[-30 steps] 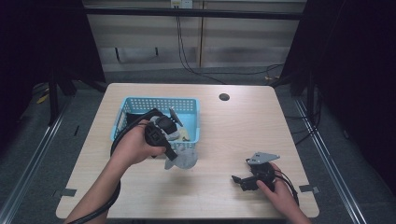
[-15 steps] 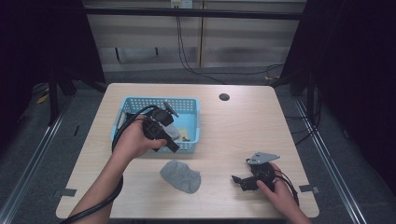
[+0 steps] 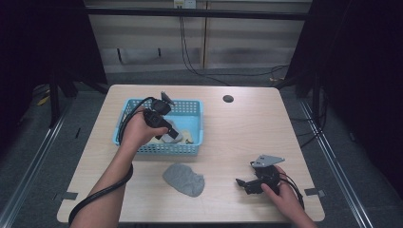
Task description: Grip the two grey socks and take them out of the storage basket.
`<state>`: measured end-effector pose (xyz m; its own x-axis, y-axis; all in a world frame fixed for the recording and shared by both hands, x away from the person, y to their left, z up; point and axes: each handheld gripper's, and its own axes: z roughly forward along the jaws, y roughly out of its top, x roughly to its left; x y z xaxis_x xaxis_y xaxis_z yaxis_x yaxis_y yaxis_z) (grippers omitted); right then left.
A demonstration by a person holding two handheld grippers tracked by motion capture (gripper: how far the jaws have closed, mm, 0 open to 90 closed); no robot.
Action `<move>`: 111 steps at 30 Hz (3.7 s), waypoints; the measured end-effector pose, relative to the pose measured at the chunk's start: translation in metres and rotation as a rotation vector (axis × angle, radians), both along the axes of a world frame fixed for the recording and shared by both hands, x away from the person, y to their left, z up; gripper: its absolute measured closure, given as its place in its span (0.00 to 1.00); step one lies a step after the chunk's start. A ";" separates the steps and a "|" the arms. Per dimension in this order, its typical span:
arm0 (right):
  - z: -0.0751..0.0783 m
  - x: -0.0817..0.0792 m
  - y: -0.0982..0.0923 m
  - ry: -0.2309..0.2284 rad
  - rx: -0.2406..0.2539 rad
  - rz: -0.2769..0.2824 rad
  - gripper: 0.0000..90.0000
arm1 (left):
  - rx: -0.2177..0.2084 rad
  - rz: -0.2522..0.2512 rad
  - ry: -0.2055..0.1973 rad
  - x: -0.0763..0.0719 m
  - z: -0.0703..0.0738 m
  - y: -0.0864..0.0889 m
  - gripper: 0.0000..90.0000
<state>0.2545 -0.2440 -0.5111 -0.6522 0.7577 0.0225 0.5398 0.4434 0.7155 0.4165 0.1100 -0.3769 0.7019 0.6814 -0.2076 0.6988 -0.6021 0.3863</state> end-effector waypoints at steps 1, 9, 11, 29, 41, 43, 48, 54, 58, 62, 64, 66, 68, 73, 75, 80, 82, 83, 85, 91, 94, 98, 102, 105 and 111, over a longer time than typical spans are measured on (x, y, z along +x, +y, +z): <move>0.000 0.000 0.000 0.000 0.000 0.001 0.11 | 0.003 0.003 -0.004 0.002 -0.003 0.000 0.56; 0.000 0.000 0.000 0.000 0.000 0.001 0.11 | 0.002 0.066 -0.021 0.021 -0.021 0.003 0.51; 0.000 0.000 0.000 0.000 0.000 0.000 0.11 | 0.002 0.080 -0.029 0.025 -0.024 0.004 0.49; 0.000 0.000 0.000 0.000 0.000 0.001 0.11 | 0.042 0.176 -0.077 0.043 -0.055 0.010 0.40; 0.000 0.000 0.000 0.000 0.000 0.000 0.11 | 0.085 0.176 -0.060 0.050 -0.071 0.011 0.43; 0.000 0.000 0.000 0.000 0.000 0.001 0.11 | 0.098 0.172 -0.059 0.050 -0.075 0.011 0.47; 0.000 0.000 0.000 0.000 0.000 0.001 0.11 | 0.123 0.159 -0.051 0.050 -0.079 0.013 0.59; 0.000 0.000 0.000 0.000 0.000 0.000 0.11 | 0.144 0.156 -0.004 0.051 -0.082 0.014 0.81; 0.000 0.000 0.000 0.000 0.000 0.001 0.11 | 0.162 0.148 0.018 0.051 -0.080 0.012 0.93; 0.000 0.000 0.000 0.000 0.000 0.001 0.11 | 0.159 0.138 0.027 0.051 -0.076 0.012 0.96; 0.000 0.000 0.000 0.000 0.000 0.001 0.11 | 0.150 0.142 0.033 0.051 -0.072 0.012 0.96; 0.000 0.000 0.000 0.000 0.000 0.001 0.11 | 0.142 0.144 0.032 0.050 -0.067 0.013 0.96; 0.000 0.000 0.000 0.000 0.000 0.001 0.11 | 0.134 0.150 0.036 0.049 -0.059 0.015 0.96; 0.000 0.000 0.000 0.000 0.002 -0.001 0.11 | 0.123 0.136 0.042 0.048 -0.047 0.017 0.96; 0.000 0.000 0.000 0.000 0.002 -0.001 0.11 | 0.119 0.129 0.049 0.047 -0.042 0.017 0.96; 0.000 0.000 0.000 0.000 0.002 -0.001 0.11 | 0.125 0.100 0.068 0.047 -0.033 0.018 0.96; 0.000 0.000 0.000 0.000 0.002 -0.001 0.11 | 0.123 0.097 0.073 0.047 -0.028 0.019 0.96; 0.000 0.000 0.000 0.000 0.002 -0.001 0.11 | 0.123 0.095 0.068 0.047 -0.027 0.020 0.96; 0.000 0.000 0.000 -0.003 0.002 0.000 0.11 | 0.124 0.093 0.071 0.046 -0.023 0.020 0.96; 0.000 0.000 0.000 -0.001 0.003 -0.001 0.11 | 0.111 0.076 0.069 0.044 -0.012 0.021 0.96; 0.000 0.000 0.000 -0.001 0.003 -0.002 0.11 | 0.112 0.063 0.073 0.043 -0.007 0.021 0.96; 0.000 0.000 0.000 -0.001 0.003 -0.002 0.11 | 0.106 0.056 0.068 0.041 0.001 0.019 0.96; 0.000 0.000 0.000 0.004 0.005 -0.003 0.11 | 0.103 0.042 0.072 0.040 0.010 0.018 0.96; 0.000 0.000 0.000 0.001 0.004 -0.003 0.11 | 0.102 0.040 0.070 0.038 0.015 0.017 0.96; 0.000 0.000 0.000 0.001 0.003 -0.003 0.11 | 0.103 0.025 0.083 0.032 0.027 0.014 0.96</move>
<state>0.2544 -0.2439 -0.5109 -0.6499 0.7596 0.0258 0.5418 0.4393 0.7165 0.4484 0.1242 -0.3499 0.6674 0.7194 -0.1926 0.7414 -0.6173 0.2633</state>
